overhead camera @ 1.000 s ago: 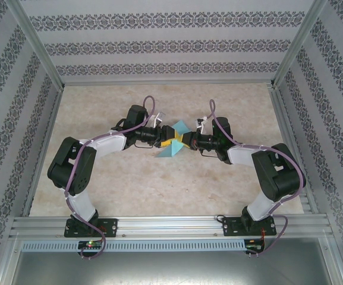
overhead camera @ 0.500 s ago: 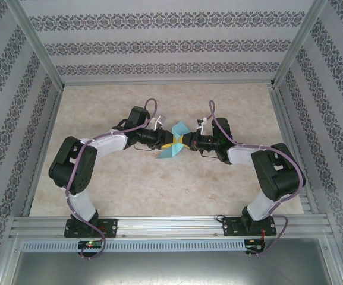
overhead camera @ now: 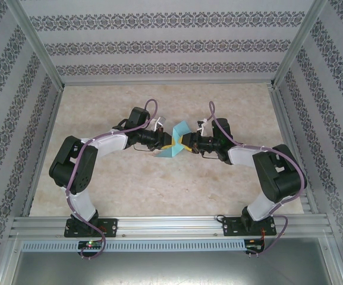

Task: Fold a paper plane with a square sheet of paper (pick it up from the middle)
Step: Turn over the paper at the center of the table.

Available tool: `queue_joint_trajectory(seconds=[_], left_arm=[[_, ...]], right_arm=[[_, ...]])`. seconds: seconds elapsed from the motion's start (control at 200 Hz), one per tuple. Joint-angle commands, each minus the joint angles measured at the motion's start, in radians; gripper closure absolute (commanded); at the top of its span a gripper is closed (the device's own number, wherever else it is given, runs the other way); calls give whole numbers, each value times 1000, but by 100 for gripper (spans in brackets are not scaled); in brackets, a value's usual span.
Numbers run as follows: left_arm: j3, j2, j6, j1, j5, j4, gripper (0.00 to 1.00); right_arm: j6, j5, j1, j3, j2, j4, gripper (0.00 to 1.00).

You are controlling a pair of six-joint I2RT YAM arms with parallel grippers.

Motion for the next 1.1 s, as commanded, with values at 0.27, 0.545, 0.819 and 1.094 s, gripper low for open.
queue_joint_trajectory(seconds=[0.27,0.545,0.819,1.094], left_arm=[[27,8,-87,-15,-27,85,88],[23,7,-161,-27,-17,164,88],[-9,-3,-202,-32,-24,222,88],[-24,-4,-210,-33,-34,241,86]], right_arm=[[-18,117,-20,-78,-192,-175,41],[270,196,65,-150,-163,147,33],[379,215,101,-158,-89,305,36],[444,224,99,-187,-105,383,47]])
